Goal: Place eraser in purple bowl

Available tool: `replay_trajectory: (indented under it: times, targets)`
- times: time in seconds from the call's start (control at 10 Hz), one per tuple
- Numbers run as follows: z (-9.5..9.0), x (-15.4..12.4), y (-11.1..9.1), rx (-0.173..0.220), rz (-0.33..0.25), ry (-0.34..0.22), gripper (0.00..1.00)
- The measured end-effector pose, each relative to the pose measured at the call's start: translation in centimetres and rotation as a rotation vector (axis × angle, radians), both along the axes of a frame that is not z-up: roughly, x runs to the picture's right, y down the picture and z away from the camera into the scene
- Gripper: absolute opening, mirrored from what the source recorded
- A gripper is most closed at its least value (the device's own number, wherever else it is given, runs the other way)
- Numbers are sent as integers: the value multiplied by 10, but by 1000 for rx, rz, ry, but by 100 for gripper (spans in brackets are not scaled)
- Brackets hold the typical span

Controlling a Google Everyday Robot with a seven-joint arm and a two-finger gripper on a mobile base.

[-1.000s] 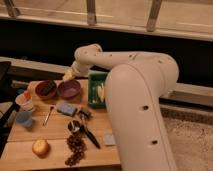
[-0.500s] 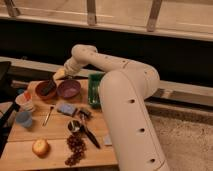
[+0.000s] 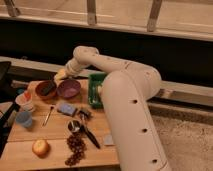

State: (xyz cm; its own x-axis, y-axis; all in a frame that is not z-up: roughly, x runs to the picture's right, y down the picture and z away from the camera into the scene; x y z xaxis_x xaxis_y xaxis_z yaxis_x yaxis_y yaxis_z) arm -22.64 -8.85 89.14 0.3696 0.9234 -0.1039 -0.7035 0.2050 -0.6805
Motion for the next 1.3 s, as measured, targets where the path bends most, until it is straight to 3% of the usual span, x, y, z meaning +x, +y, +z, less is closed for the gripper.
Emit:
replay_trajectory:
  times: [0.2, 0.5, 0.7, 1.0, 1.3]
  targets:
    - [3, -17, -2, 10, -31, -12, 79]
    - [11, -60, -6, 37, -144, -20, 79]
    - [12, -85, 2, 45, -210, -36, 79]
    - [9, -107, 16, 47, -254, -72, 79]
    - [12, -114, 25, 32, -263, -96, 79]
